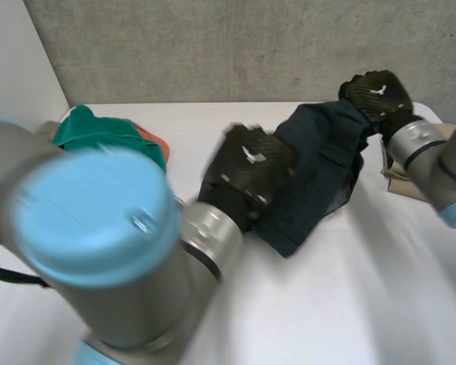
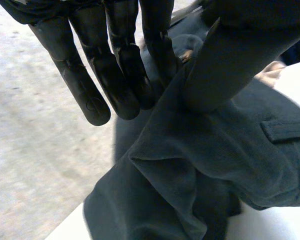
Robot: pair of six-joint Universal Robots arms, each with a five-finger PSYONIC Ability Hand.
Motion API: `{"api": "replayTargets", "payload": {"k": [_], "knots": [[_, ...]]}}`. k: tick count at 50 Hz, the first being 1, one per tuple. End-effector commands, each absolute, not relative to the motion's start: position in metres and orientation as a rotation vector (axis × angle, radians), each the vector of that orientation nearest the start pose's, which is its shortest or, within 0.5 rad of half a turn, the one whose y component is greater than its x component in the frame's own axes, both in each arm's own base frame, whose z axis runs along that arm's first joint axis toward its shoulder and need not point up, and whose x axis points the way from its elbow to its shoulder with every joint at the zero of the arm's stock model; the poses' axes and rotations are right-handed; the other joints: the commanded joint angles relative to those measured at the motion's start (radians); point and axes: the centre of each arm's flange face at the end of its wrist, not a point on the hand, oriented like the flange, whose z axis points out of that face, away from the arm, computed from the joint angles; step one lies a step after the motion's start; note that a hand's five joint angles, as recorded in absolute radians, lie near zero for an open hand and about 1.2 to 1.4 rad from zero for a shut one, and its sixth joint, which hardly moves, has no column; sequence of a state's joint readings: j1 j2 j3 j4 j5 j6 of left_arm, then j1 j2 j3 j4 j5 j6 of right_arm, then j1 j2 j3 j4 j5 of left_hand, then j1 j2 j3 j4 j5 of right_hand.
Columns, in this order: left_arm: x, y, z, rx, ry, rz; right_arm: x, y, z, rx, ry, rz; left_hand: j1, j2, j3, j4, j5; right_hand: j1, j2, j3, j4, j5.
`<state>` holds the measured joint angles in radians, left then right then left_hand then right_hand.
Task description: Fold the laundry.
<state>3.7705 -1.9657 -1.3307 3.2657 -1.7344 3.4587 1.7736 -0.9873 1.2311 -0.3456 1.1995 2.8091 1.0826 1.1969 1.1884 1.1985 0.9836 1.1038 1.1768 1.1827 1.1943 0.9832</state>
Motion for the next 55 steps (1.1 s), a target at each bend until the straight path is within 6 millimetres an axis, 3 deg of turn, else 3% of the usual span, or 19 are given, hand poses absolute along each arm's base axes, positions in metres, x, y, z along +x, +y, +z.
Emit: {"api": "replayTargets", "payload": {"k": [1, 2, 3, 7, 10, 12, 15, 20, 22, 26, 28, 29, 32, 40, 47, 50, 51, 54, 55], "knots": [[-0.421, -0.121, 0.198, 1.475, 2.173, -2.307, 0.263, -0.41, 0.175, -0.945, 1.724, -2.238, -0.004, -0.119, -0.11, -0.12, -0.08, 0.122, 0.049, 0.043, 0.031, 0.068], [-0.423, -0.119, 0.195, 1.485, 2.178, -2.3, 0.263, -0.412, 0.172, -0.944, 1.72, -2.248, -0.125, -0.239, -0.231, -0.241, -0.201, -0.04, -0.113, -0.118, -0.13, -0.093], [-0.424, -0.119, 0.194, 1.486, 2.179, -2.298, 0.262, -0.415, 0.172, -0.937, 1.711, -2.277, -0.202, -0.316, -0.308, -0.318, -0.277, -0.364, -0.437, -0.443, -0.454, -0.418], [-0.421, -0.118, 0.193, 1.489, 2.18, -2.285, 0.257, -0.414, 0.185, -0.945, 1.709, -2.32, -0.753, -0.867, -0.858, -0.868, -0.828, -0.929, -1.002, -1.008, -1.02, -0.983], [-0.413, -0.118, 0.206, 1.461, 2.163, -2.301, 0.253, -0.405, 0.208, -0.947, 1.717, -2.344, -0.822, -0.936, -0.928, -0.938, -0.898, -0.929, -1.002, -1.008, -1.02, -0.983], [-0.395, -0.125, 0.228, 1.371, 2.15, -2.328, 0.245, -0.394, 0.23, -0.945, 1.757, -2.343, -0.825, -0.939, -0.931, -0.941, -0.901, -0.929, -1.002, -1.008, -1.02, -0.983], [-0.371, -0.136, 0.244, 1.282, 2.139, -2.345, 0.226, -0.379, 0.252, -0.927, 1.892, -2.288, -0.81, -0.925, -0.916, -0.926, -0.886, -0.929, -1.002, -1.008, -1.02, -0.983], [-0.344, -0.141, 0.27, 1.163, 2.101, -2.417, 0.212, -0.347, 0.266, -0.892, 2.098, -2.123, -0.819, -0.933, -0.925, -0.935, -0.895, -0.929, -1.002, -1.008, -1.02, -0.983], [-0.337, -0.148, 0.27, 1.127, 2.102, -2.419, 0.205, -0.325, 0.269, -0.867, 2.205, -2.011, -0.816, -0.931, -0.922, -0.932, -0.892, -0.929, -1.002, -1.008, -1.02, -0.983], [-0.315, -0.184, 0.254, 1.033, 2.147, -2.314, 0.196, -0.292, 0.26, -0.825, 2.378, -1.79, -0.813, -0.928, -0.919, -0.929, -0.889, -0.929, -1.002, -1.008, -1.02, -0.983], [-0.312, -0.191, 0.242, 1.049, 2.181, -2.263, 0.194, -0.275, 0.252, -0.801, 2.431, -1.682, -0.81, -0.925, -0.916, -0.926, -0.886, -0.858, -0.931, -0.937, -0.948, -0.912], [-0.313, -0.196, 0.221, 1.088, 2.236, -2.189, 0.193, -0.27, 0.249, -0.791, 2.445, -1.652, -0.807, -0.922, -0.913, -0.923, -0.883, -0.825, -0.898, -0.904, -0.916, -0.879], [-0.317, -0.204, 0.186, 1.135, 2.338, -2.067, 0.184, -0.26, 0.236, -0.723, 2.497, -1.571, -0.802, -0.916, -0.907, -0.918, -0.877, -0.772, -0.845, -0.851, -0.863, -0.826], [-0.328, -0.236, 0.139, 1.068, 2.536, -1.969, 0.17, -0.247, 0.193, -0.534, 2.577, -1.362, -0.752, -0.866, -0.858, -0.868, -0.827, -0.772, -0.845, -0.851, -0.863, -0.826], [-0.346, -0.243, 0.13, 1.099, 2.708, -1.986, 0.177, -0.259, 0.166, -0.231, 2.469, -1.216, -0.629, -0.743, -0.734, -0.744, -0.704, -0.781, -0.854, -0.86, -0.872, -0.835], [-0.351, -0.247, 0.132, 1.095, 2.757, -1.986, 0.178, -0.264, 0.16, -0.173, 2.448, -1.185, -0.476, -0.591, -0.582, -0.592, -0.552, -0.769, -0.842, -0.848, -0.86, -0.823], [-0.353, -0.249, 0.13, 1.091, 2.766, -1.982, 0.18, -0.268, 0.157, -0.152, 2.433, -1.179, -0.264, -0.378, -0.369, -0.379, -0.339, -0.758, -0.831, -0.837, -0.848, -0.812], [-0.356, -0.254, 0.133, 1.075, 2.755, -2.003, 0.187, -0.269, 0.151, -0.153, 2.416, -1.165, 0.087, -0.028, -0.019, -0.029, 0.011, -0.632, -0.705, -0.711, -0.722, -0.686], [-0.357, -0.256, 0.136, 1.065, 2.743, -2.021, 0.195, -0.269, 0.149, -0.18, 2.399, -1.176, 0.311, 0.197, 0.206, 0.195, 0.236, -0.437, -0.51, -0.515, -0.527, -0.491]]}}
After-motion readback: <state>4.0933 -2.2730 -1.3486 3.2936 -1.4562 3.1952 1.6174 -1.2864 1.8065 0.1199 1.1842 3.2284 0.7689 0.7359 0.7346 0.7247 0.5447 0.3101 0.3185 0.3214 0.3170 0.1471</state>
